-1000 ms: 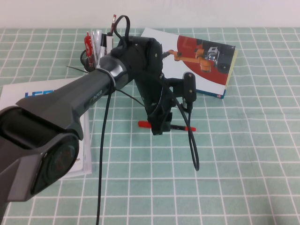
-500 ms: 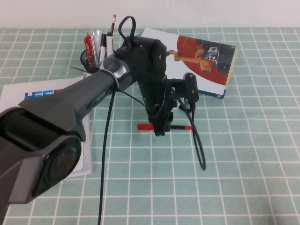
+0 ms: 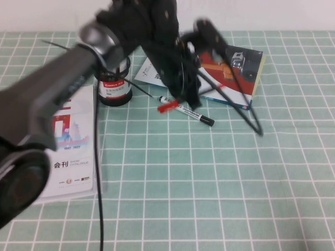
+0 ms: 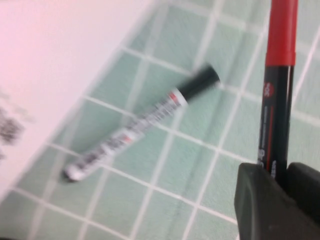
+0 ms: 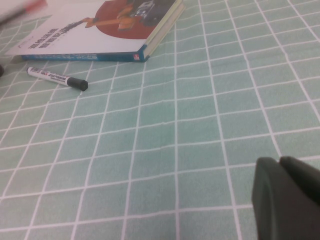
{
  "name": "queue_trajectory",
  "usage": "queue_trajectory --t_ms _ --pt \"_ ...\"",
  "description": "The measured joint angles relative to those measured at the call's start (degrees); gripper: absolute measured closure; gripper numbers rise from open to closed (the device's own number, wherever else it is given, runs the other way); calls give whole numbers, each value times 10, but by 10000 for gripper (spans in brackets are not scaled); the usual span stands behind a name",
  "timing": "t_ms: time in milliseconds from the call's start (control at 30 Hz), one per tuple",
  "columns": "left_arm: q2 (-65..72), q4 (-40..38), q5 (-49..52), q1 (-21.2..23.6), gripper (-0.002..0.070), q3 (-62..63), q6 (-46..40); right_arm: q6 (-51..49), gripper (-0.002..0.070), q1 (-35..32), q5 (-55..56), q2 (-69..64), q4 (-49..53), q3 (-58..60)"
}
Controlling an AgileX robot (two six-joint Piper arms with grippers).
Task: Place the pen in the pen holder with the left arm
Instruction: Place the pen onto the pen holder
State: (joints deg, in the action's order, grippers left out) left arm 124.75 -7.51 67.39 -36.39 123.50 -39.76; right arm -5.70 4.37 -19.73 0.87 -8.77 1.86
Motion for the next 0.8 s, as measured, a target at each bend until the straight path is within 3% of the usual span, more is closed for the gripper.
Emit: queue_trajectory --t_ms 167,300,500,800 --pt "-48 7 -49 1 617 -3 40 0 696 0 0 0 0 0" --pt "-97 11 -143 1 617 -60 59 0 696 0 0 0 0 0" --pt "-199 9 -367 12 617 -254 118 0 696 0 0 0 0 0" --pt "-294 -10 -773 84 617 -518 287 0 696 0 0 0 0 0"
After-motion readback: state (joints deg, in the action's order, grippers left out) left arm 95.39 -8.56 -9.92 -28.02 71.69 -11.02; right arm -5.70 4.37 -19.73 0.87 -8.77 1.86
